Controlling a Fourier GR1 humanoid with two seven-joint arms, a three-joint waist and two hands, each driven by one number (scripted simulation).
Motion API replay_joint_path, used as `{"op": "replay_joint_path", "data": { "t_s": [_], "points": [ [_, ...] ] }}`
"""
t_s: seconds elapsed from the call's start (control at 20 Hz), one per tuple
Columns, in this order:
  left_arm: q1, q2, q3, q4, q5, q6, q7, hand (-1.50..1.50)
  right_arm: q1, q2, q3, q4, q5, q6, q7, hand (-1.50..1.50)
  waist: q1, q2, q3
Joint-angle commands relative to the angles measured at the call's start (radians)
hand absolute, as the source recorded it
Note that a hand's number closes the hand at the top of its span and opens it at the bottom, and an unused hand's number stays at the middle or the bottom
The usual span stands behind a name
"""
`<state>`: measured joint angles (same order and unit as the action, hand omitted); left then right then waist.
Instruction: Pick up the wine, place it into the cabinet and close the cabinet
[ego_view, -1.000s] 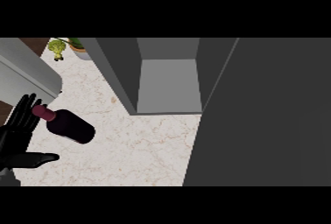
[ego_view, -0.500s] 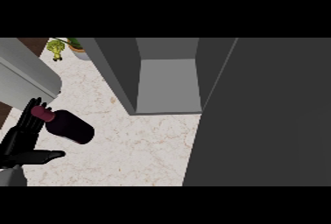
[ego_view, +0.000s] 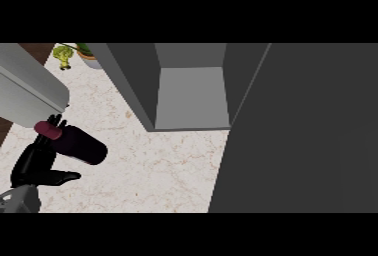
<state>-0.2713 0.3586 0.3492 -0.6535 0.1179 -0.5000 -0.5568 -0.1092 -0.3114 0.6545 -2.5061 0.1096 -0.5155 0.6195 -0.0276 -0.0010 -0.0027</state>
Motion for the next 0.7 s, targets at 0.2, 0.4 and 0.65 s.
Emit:
{"op": "replay_joint_path", "data": {
  "t_s": [0.2,0.4,0.65],
  "points": [
    [-0.050,0.012,-0.014,0.174,-0.025,-0.080,-0.090,-1.50,0.054,-0.035,0.091,-0.165,0.169,-0.038,0.054,-1.50,-0.006,-0.002,-0.001],
    [-0.065,-0.019,-0.042,0.192,-0.057,-0.034,-0.123,-1.50,0.029,-0.062,0.066,-0.188,0.150,-0.033,0.102,-1.50,0.001,-0.002,0.000],
    [-0.076,-0.037,-0.031,0.245,-0.053,-0.021,-0.213,-1.50,0.024,-0.077,0.009,-0.176,0.081,-0.030,0.043,-1.50,0.003,0.001,0.000]
  ]
}}
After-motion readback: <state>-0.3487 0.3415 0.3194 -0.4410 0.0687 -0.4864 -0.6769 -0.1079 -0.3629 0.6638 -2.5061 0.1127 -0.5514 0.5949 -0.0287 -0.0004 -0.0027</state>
